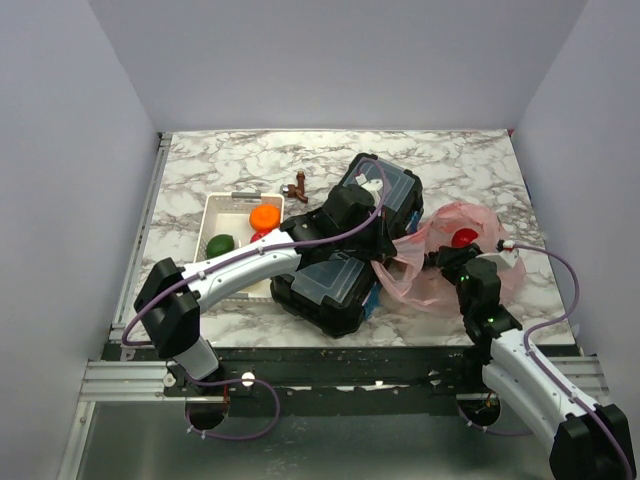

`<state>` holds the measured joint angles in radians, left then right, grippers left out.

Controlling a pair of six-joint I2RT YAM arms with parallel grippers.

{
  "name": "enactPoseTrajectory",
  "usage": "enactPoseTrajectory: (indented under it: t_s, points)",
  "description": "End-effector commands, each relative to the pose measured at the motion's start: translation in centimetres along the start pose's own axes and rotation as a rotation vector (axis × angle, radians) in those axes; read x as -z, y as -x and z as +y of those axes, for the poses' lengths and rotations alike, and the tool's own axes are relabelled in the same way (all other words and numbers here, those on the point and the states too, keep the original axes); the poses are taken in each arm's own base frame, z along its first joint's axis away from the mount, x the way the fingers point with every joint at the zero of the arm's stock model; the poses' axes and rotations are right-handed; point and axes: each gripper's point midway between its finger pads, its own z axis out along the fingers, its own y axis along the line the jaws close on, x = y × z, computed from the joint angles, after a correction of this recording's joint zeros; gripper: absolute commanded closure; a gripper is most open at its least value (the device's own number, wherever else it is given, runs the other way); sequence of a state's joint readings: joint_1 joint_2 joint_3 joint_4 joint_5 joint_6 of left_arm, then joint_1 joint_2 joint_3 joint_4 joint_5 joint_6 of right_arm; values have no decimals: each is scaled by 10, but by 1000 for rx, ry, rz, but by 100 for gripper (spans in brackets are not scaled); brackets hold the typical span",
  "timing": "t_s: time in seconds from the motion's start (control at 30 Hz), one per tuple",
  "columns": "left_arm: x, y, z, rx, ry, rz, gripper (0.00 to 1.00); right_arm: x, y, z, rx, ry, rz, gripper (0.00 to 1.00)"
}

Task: Take the fake fruits out of the plastic bag
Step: Take out the fake fruit from the plastic bag.

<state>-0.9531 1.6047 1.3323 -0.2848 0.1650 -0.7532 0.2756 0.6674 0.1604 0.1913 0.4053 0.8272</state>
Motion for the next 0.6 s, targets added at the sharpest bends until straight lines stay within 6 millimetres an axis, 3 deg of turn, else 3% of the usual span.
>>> enactPoseTrajectory:
  t_s: [0.0, 0.1, 0.13, 0.23, 0.27, 0.43, 0.57]
  points:
    - [-9, -48, 52, 9, 178, 161, 100, -1, 13, 0, 1, -13, -61, 69]
    - [-11, -50, 51, 4, 177, 165, 100, -1, 17, -5, 11, -53, -69, 75]
    - [-11, -52, 51, 5, 180, 169, 100, -1, 19, -8, 20, -79, -66, 73]
    - [-15, -60, 50, 6, 178, 190, 100, -1, 13, -25, 45, -190, -25, 51]
    - [-16, -62, 50, 5, 177, 197, 100, 0, 7, -31, 56, -222, 5, 48]
    - [-20, -71, 48, 0, 179, 223, 100, 0, -7, -47, -1, -346, 64, 41]
    - [-21, -72, 50, -13, 190, 220, 100, -4, -31, -61, -56, -434, 127, 38]
